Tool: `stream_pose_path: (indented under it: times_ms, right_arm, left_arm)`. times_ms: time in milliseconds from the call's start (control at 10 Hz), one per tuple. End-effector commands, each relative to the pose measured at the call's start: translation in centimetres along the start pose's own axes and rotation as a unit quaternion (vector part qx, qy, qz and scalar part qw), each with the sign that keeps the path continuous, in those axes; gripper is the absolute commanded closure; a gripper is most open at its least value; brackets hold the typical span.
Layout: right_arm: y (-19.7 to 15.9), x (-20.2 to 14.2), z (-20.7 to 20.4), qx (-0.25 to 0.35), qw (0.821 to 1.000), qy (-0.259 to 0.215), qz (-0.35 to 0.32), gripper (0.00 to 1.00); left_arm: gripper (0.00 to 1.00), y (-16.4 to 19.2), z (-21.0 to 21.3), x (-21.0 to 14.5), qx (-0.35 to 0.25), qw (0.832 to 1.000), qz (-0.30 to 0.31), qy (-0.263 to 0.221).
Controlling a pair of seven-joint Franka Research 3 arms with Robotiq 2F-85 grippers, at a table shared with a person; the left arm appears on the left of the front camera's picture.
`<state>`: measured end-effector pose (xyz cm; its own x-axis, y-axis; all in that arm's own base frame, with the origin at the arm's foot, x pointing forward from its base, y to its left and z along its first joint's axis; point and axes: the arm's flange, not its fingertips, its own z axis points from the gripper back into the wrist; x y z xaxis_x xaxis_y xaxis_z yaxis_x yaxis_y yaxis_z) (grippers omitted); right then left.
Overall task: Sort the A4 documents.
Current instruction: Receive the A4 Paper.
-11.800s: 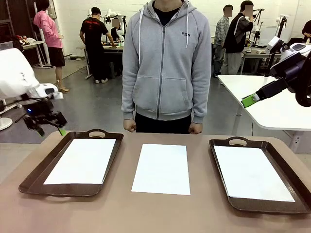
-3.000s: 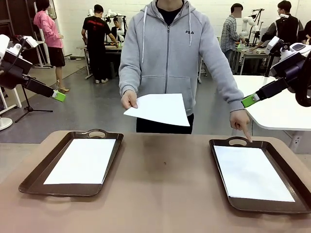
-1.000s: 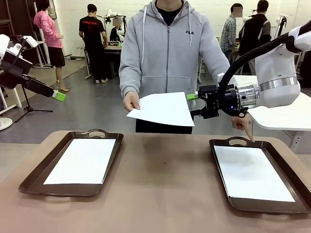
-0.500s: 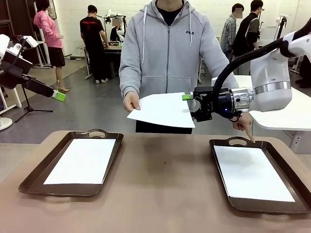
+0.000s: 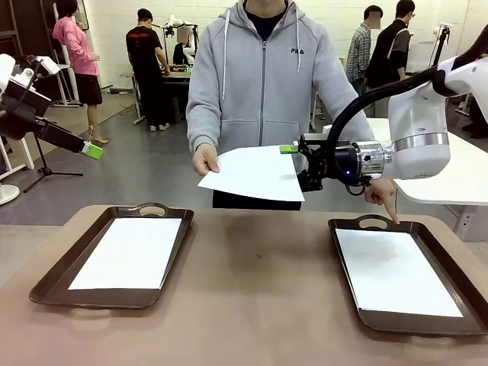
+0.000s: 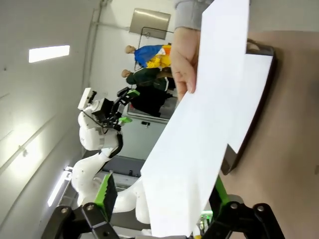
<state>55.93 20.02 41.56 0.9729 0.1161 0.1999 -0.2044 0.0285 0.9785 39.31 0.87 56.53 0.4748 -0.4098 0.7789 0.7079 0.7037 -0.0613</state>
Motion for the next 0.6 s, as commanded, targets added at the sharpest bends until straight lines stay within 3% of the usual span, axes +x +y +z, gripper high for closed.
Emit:
stream_pose_path:
  times_ms: [0, 500]
  right_arm:
    - [-0.06, 0.83, -0.15, 0.034, 0.999, 0.005, -0.022, 0.19]
    - [-0.12, 0.84, -0.44, 0.035, 0.998, 0.019, -0.041, 0.67]
  left_arm:
    - [0.0, 0.04, -0.1, -0.1, 0.006, 1.0, -0.001, -0.003]
    - [0.0, 0.04, -0.1, -0.1, 0.006, 1.0, -0.001, -0.003]
